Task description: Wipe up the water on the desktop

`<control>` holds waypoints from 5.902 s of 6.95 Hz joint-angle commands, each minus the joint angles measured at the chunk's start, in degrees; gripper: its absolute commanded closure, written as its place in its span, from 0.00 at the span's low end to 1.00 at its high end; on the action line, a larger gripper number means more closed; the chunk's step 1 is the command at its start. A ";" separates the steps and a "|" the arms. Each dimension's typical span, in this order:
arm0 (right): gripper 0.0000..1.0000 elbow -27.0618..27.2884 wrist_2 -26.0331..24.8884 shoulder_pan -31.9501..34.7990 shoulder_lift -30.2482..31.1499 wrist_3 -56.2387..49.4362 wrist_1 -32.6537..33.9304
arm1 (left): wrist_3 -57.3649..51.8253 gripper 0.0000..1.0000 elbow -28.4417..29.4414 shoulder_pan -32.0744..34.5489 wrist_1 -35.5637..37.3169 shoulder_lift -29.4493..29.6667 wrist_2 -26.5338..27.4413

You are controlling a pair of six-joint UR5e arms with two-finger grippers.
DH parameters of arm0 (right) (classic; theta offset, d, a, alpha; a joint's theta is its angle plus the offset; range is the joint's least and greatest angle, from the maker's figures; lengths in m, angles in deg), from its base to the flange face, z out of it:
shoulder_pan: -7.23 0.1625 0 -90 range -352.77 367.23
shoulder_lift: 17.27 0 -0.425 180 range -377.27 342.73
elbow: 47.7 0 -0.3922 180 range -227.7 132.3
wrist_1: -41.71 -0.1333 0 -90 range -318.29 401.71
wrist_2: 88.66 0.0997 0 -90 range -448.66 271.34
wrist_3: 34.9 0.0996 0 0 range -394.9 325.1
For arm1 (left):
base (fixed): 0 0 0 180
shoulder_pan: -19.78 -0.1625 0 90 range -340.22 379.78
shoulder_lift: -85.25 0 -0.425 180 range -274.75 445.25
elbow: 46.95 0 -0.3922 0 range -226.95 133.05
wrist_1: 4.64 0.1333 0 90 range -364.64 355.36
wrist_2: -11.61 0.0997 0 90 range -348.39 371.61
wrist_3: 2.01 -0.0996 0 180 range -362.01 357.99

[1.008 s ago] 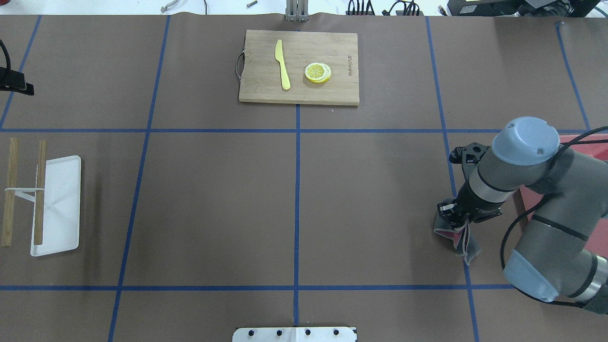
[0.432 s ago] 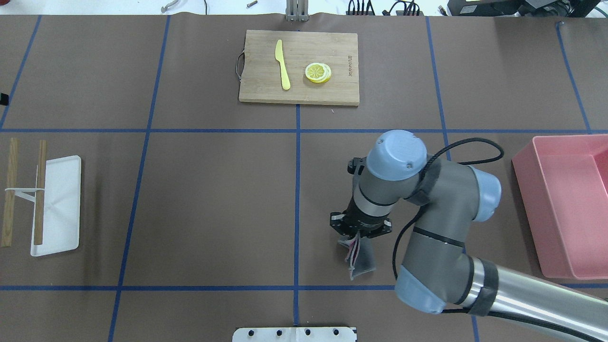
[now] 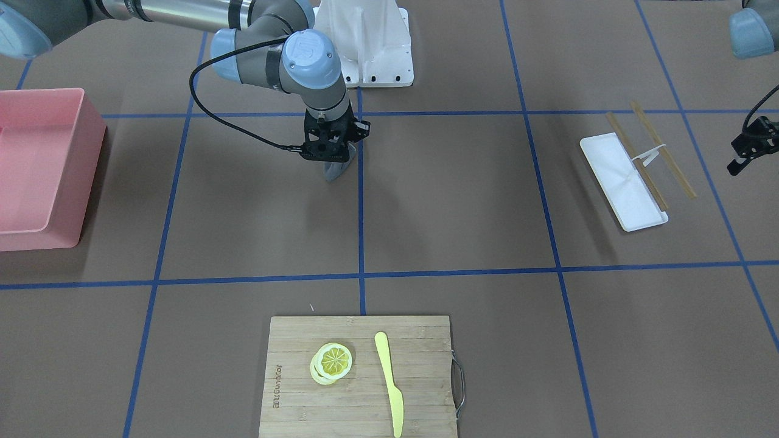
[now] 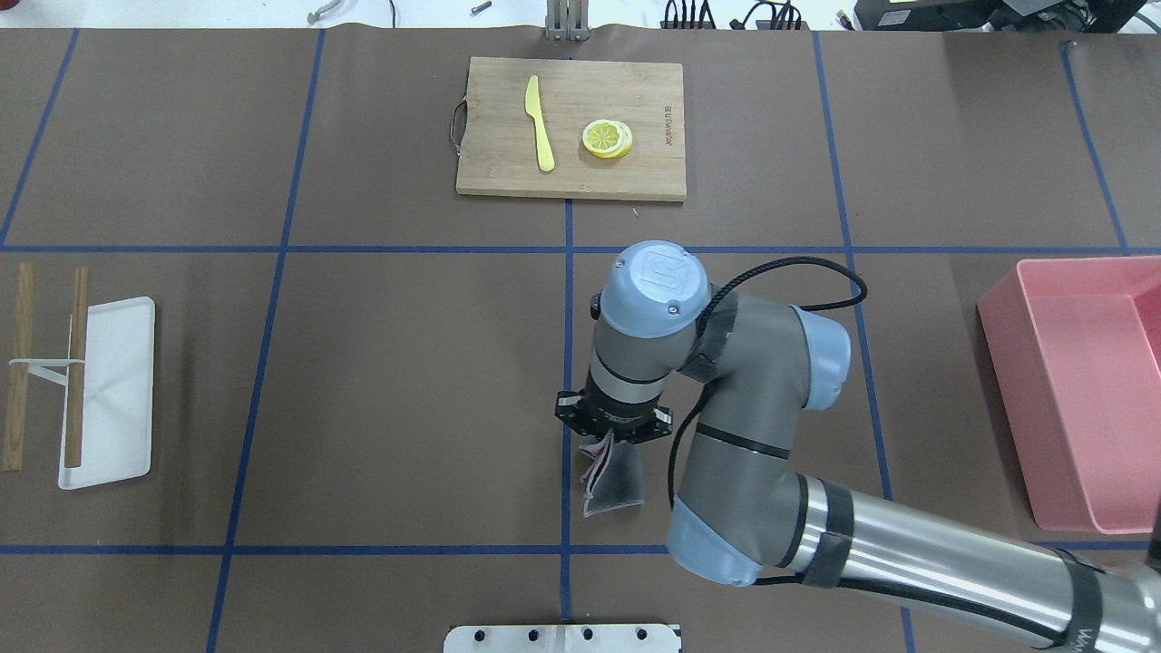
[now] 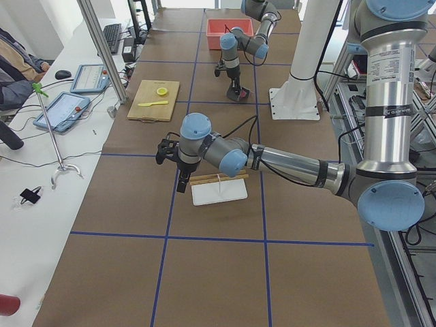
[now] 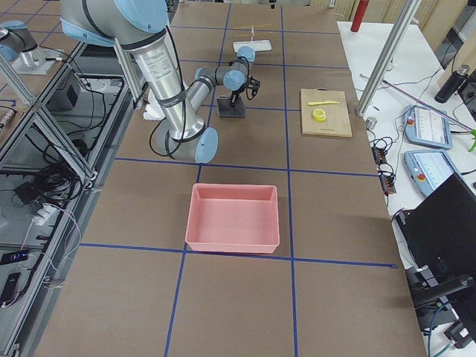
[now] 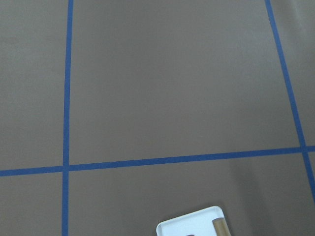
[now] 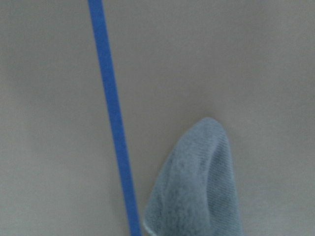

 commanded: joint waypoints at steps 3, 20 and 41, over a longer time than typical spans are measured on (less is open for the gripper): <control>1.00 17.87 0.38 7.55 29.37 -14.67 -0.02 | -1.44 0.02 1.21 0.66 -0.06 -1.25 -0.93; 0.00 2.74 9.87 53.79 34.64 -67.35 0.07 | -4.12 0.02 4.55 1.97 2.21 -2.57 -4.71; 0.00 0.92 13.30 57.05 36.27 -68.14 0.07 | -24.02 0.02 4.99 7.86 24.38 2.70 -4.54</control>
